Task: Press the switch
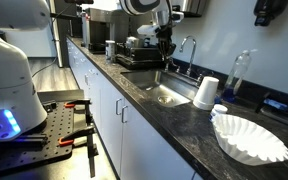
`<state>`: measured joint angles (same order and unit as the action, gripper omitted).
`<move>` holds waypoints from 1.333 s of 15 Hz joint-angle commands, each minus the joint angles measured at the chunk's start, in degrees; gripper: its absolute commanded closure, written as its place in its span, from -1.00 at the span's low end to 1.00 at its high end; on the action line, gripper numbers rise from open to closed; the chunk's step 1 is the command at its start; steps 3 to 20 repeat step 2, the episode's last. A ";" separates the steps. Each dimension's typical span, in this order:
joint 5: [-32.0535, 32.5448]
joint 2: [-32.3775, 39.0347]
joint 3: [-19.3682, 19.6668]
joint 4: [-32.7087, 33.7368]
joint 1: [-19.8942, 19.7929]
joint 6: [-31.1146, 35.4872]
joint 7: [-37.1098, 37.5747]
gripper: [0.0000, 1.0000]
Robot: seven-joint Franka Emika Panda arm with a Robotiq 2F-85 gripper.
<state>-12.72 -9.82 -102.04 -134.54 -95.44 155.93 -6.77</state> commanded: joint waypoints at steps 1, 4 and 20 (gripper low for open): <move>0.06 0.24 0.29 -0.06 0.45 0.00 0.19 0.68; 0.06 0.37 0.41 -0.09 0.63 0.00 0.21 0.51; 0.06 0.37 0.41 -0.09 0.63 0.00 0.21 0.51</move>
